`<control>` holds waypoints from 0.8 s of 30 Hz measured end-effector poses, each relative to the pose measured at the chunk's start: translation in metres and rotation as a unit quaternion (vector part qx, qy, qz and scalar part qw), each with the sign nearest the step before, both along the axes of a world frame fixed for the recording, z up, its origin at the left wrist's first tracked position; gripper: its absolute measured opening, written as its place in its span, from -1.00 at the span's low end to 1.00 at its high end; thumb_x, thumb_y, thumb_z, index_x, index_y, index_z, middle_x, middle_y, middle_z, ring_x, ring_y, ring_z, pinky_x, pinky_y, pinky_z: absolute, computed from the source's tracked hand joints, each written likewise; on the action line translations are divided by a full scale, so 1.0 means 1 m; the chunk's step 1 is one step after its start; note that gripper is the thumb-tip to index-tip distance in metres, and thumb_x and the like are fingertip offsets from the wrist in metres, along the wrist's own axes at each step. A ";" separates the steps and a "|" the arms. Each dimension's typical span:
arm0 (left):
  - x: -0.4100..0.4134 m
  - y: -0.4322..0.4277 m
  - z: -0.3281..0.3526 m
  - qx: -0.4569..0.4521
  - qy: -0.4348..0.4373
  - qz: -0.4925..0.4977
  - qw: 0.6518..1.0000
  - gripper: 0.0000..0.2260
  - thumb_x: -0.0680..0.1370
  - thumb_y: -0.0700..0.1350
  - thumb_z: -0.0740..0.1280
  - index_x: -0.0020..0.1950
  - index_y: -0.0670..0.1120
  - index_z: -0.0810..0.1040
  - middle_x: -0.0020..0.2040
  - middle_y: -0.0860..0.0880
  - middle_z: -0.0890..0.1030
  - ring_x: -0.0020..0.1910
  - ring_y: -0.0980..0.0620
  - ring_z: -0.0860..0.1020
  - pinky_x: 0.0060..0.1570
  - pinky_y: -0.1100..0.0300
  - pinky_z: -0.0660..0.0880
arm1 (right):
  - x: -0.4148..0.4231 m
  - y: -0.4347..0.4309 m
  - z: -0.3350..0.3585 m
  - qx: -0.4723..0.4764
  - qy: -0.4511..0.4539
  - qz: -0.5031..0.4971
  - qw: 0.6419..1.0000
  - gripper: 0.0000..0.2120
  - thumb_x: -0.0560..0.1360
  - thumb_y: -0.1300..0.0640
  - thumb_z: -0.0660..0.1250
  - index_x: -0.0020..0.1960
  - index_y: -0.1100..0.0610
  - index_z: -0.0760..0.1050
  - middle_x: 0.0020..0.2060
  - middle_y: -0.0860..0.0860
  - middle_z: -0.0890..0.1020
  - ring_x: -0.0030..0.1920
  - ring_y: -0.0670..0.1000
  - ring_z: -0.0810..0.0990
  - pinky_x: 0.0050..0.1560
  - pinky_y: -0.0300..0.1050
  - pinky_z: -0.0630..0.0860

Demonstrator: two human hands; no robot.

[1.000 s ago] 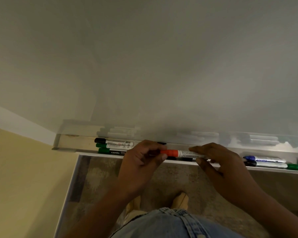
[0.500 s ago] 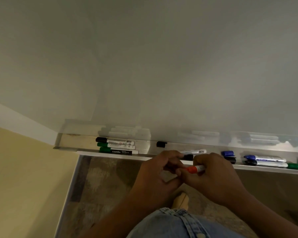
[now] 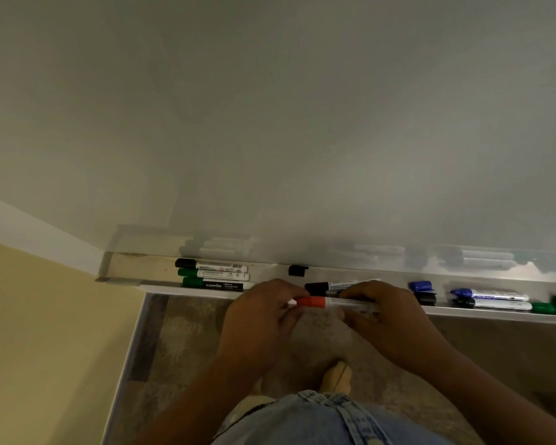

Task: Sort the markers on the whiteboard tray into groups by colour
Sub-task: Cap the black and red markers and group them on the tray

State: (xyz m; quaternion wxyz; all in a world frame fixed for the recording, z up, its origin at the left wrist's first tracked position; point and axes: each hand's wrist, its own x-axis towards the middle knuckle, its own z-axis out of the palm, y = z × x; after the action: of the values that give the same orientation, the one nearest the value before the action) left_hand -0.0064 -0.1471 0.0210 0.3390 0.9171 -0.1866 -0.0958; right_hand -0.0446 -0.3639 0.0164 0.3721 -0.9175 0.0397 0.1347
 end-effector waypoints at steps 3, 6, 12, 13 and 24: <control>0.009 0.006 -0.014 0.028 0.037 0.035 0.998 -0.82 0.52 0.04 0.34 0.11 0.14 0.58 0.00 0.16 0.63 -0.13 0.21 0.53 -0.02 0.19 0.53 | 0.002 -0.007 -0.011 0.005 -0.015 -0.011 1.000 -0.69 0.44 0.12 0.40 0.03 -0.26 0.47 -0.10 -0.32 0.53 -0.08 -0.34 0.52 -0.17 -0.55 0.41; 0.016 0.003 -0.029 0.069 0.049 0.022 0.996 -0.81 0.52 0.05 0.33 0.12 0.16 0.57 0.02 0.16 0.63 -0.15 0.20 0.54 -0.02 0.15 0.53 | 0.007 -0.008 -0.027 -0.032 -0.004 -0.015 0.999 -0.73 0.47 0.11 0.38 0.11 -0.17 0.53 -0.03 -0.24 0.56 -0.14 -0.29 0.51 -0.16 -0.48 0.40; 0.025 -0.003 -0.059 0.120 0.052 0.013 0.991 -0.84 0.52 0.02 0.32 0.09 0.13 0.57 0.08 0.11 0.58 0.01 0.10 0.52 0.04 0.11 0.51 | 0.015 -0.012 -0.043 -0.136 -0.033 0.008 0.990 -0.73 0.45 0.06 0.38 0.15 -0.08 0.55 0.06 -0.08 0.62 0.02 -0.12 0.46 0.08 -0.15 0.42; 0.027 -0.003 -0.061 0.120 0.049 0.019 0.991 -0.85 0.52 0.02 0.33 0.08 0.14 0.58 0.07 0.11 0.58 0.01 0.09 0.51 0.03 0.11 0.52 | 0.014 -0.015 -0.043 -0.153 -0.040 -0.001 0.987 -0.74 0.44 0.07 0.39 0.13 -0.07 0.55 0.05 -0.07 0.63 0.01 -0.09 0.48 0.07 -0.12 0.45; 0.035 -0.011 -0.063 0.135 0.032 0.036 0.990 -0.83 0.48 0.05 0.36 0.05 0.11 0.59 -0.03 0.09 0.56 -0.06 0.10 0.53 -0.09 0.13 0.54 | 0.009 -0.049 -0.042 -0.254 0.013 -0.017 0.967 -0.69 0.44 0.12 0.36 0.17 -0.06 0.55 0.09 -0.03 0.62 0.04 0.01 0.53 0.12 0.03 0.44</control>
State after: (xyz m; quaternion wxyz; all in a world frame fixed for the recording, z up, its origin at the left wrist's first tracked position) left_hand 0.0282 -0.1585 -0.0422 0.2206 0.9571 -0.1283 -0.1374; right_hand -0.0352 -0.4124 -0.0252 0.1290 -0.9792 0.0932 0.1261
